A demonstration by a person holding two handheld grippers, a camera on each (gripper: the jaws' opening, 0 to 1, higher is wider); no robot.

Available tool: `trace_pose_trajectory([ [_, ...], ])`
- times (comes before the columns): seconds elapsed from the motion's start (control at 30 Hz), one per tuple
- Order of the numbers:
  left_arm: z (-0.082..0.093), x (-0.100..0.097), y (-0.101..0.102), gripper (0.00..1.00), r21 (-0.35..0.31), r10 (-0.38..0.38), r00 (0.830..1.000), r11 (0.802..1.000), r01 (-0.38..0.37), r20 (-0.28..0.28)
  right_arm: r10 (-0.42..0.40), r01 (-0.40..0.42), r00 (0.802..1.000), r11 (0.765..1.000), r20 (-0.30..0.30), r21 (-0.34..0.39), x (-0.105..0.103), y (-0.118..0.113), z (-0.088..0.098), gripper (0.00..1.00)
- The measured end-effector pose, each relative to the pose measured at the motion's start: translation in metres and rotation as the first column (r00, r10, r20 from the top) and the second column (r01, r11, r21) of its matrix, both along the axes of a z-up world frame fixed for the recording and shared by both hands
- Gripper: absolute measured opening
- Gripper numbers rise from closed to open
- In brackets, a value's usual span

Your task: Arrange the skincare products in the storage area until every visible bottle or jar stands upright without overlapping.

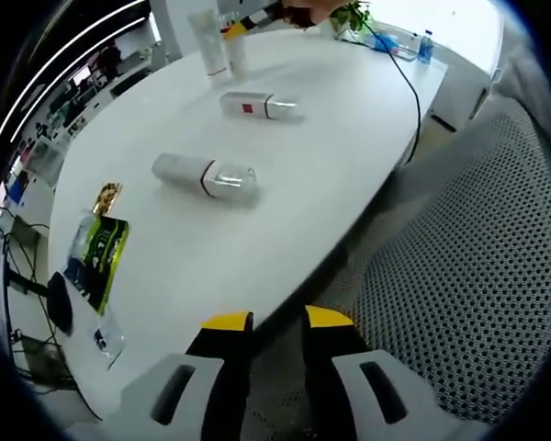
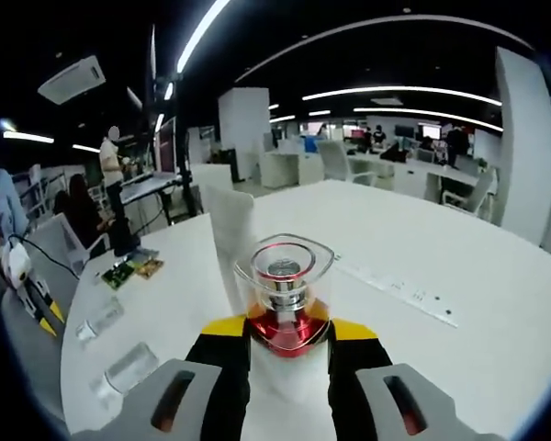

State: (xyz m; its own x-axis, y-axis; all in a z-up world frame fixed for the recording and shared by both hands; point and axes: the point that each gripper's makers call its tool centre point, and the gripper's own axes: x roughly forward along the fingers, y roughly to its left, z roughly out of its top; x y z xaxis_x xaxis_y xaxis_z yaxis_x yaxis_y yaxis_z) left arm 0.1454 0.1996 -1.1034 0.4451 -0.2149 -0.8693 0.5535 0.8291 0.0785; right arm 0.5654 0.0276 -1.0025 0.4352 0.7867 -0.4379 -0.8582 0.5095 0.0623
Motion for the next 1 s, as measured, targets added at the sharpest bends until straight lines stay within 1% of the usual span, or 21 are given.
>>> trace_pose_trajectory([
  [0.57,-0.0006,-0.0007,0.001,0.16,0.006,-0.001,1.0,1.0,0.001,-0.004,-0.028,0.028,1.0,0.999,-0.003,0.02,0.0017,0.0054,0.0002,0.26],
  [0.7,-0.0003,-0.0009,0.0011,0.16,0.007,-0.001,1.0,1.0,0.001,-0.005,-0.029,0.029,1.0,0.999,-0.007,0.013,0.0017,0.0054,-0.0001,0.27],
  [0.87,-0.0007,-0.0012,0.002,0.15,0.012,-0.002,1.0,1.0,0.002,-0.007,-0.046,0.046,0.999,0.998,-0.014,0.03,0.0018,0.0041,0.0004,0.27],
  [1.0,-0.0007,-0.0015,0.0022,0.15,0.012,-0.003,1.0,1.0,0.003,-0.007,-0.045,0.045,0.999,0.999,-0.018,0.014,0.0002,0.0018,-0.0025,0.27],
])
